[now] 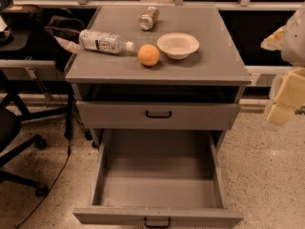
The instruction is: Place blue plastic bottle into middle drawer
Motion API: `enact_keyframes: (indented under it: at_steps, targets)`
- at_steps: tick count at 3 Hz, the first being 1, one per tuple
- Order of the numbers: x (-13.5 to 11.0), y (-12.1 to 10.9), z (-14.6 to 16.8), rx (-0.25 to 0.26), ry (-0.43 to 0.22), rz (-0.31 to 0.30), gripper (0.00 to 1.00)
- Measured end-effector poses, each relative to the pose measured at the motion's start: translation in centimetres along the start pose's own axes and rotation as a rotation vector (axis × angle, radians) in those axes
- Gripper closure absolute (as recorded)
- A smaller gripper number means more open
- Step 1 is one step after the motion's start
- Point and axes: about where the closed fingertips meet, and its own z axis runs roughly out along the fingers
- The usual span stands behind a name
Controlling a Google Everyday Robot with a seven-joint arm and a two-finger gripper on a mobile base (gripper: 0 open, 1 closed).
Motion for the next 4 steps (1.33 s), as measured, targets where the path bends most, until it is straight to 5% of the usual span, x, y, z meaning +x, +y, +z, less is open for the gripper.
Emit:
enact_keyframes:
  at_steps: [2, 4]
  targets:
    - [-0.9, -0.5, 0.2, -0.021, -0.045, -0.028, 0.0]
    - [-5.4, -3.2, 0.8, -0.06, -0.235, -0.084, 0.0]
